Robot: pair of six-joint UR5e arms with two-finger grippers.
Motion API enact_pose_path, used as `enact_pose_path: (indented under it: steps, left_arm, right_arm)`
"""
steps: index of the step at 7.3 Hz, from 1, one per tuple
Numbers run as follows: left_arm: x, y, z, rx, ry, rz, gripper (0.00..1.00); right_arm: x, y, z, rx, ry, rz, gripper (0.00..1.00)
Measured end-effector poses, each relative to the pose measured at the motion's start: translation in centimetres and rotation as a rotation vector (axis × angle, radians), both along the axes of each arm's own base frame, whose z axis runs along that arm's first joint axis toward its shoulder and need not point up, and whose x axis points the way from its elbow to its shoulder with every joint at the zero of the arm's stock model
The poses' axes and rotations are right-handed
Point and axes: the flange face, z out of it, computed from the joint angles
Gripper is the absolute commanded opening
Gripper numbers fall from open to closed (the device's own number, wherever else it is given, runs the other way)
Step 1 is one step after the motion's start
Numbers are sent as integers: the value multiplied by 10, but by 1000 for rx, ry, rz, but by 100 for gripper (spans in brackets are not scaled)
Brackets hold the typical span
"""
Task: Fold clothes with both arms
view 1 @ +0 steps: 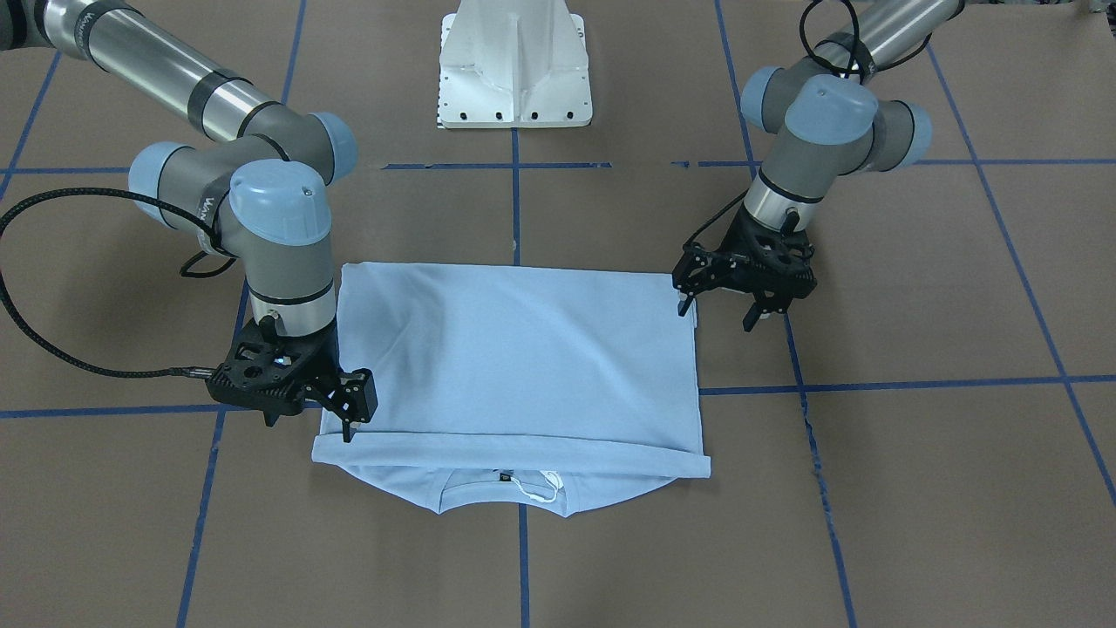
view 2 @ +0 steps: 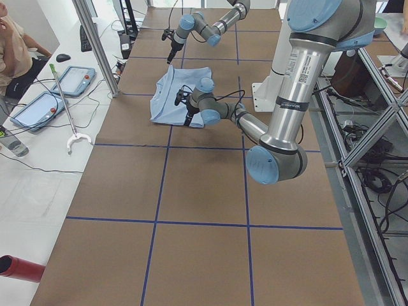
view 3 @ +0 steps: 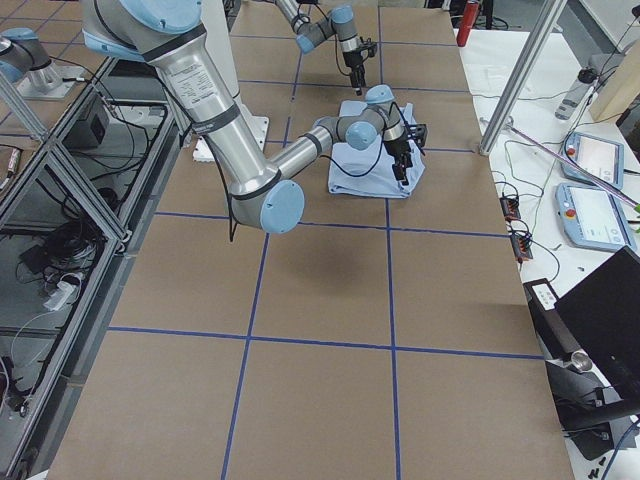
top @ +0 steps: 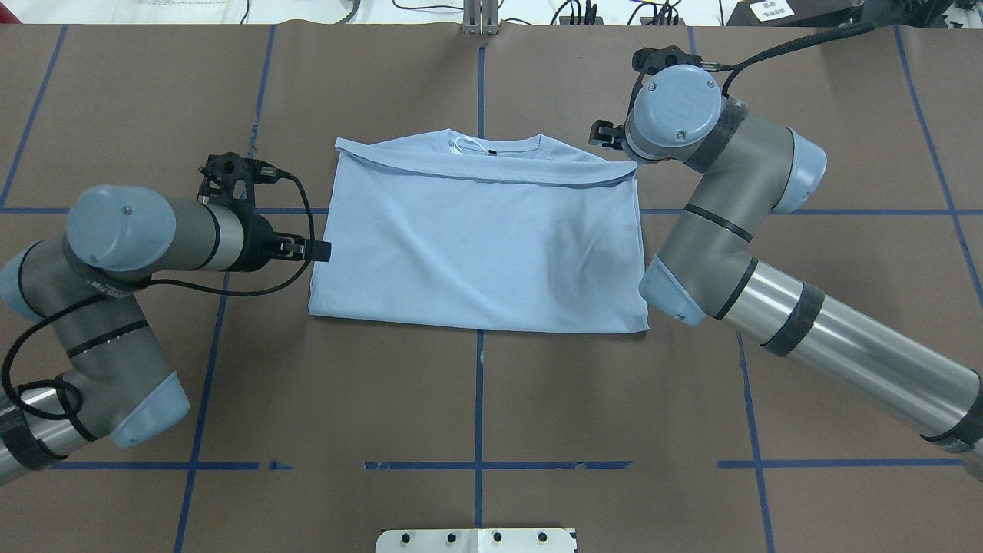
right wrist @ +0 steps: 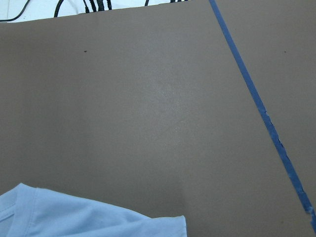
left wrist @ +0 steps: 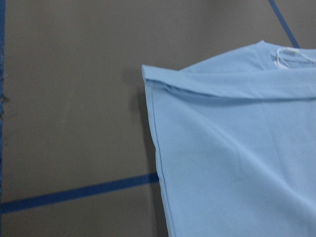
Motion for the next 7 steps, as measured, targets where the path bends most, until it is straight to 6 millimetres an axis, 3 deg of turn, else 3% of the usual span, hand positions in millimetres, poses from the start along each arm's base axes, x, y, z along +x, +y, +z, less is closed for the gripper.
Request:
enact_pose_path:
  steps: [2,3,4,5,7]
  left_arm:
    - [29,35,9,-62,22,-12,47]
    - [34,41,11,-75,25,-13,46]
    - [37,44,12,-81,24,-11,28]
    - [38,45,13,-84,24,-11,0]
    - [38,45,14,-87,23,-13,0]
  right_arm:
    - [0,0,1,0,1,0,100]
    - [0,0,1,0,1,-1,100]
    - [0,0,1,0,1,0,100]
    - [0,0,1,-1,1,0,100]
    - [0,0,1,0,1,0,100]
